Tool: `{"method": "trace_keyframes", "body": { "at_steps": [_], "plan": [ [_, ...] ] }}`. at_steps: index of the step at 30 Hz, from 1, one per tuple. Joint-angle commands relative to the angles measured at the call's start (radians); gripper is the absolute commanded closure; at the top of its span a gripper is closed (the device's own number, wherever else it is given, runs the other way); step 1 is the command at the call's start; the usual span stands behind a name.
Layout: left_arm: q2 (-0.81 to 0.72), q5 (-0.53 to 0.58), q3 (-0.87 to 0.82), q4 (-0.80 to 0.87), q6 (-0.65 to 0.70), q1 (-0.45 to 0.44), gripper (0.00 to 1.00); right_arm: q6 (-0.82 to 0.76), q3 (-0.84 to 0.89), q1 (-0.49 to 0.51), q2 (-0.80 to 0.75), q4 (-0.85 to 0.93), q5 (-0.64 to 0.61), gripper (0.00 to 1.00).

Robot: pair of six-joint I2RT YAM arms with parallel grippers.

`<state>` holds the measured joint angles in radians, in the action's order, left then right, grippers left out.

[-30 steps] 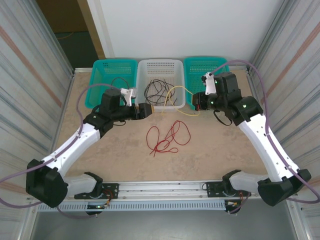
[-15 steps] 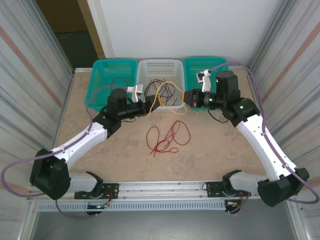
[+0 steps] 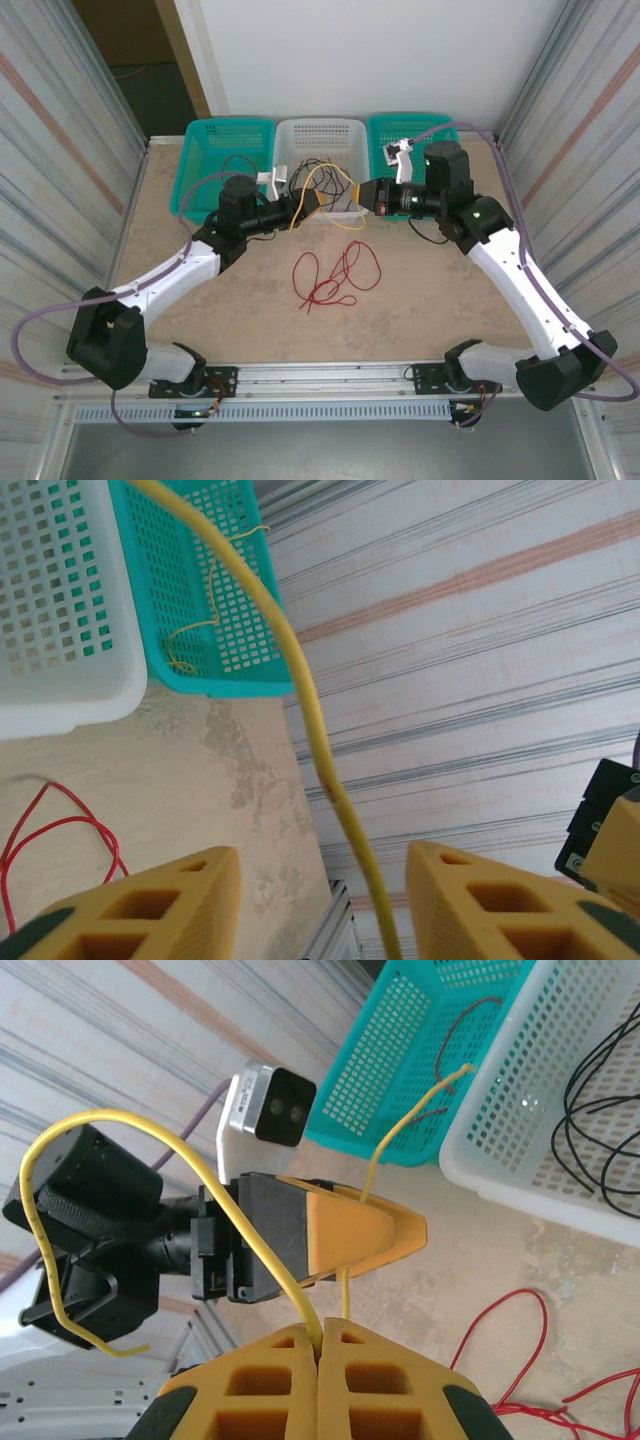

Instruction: Untangle the cables

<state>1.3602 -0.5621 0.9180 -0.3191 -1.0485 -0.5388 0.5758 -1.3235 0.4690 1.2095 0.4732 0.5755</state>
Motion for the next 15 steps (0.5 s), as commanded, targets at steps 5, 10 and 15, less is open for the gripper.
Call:
{"method": "trace_keyframes", "body": {
  "at_steps": [5,10,15],
  "plan": [
    [0.003,-0.006,0.013,-0.044,-0.023,-0.003,0.83,0.033,0.017,0.002,-0.032,-0.050,-0.076,1.00],
    [-0.035,0.077,-0.053,-0.177,-0.114,0.003,0.95,0.226,0.154,-0.073,-0.126,-0.269,-0.186,1.00],
    [-0.066,0.167,-0.109,-0.281,-0.175,0.001,1.00,0.438,0.239,-0.100,-0.122,-0.397,-0.261,1.00]
  ]
}}
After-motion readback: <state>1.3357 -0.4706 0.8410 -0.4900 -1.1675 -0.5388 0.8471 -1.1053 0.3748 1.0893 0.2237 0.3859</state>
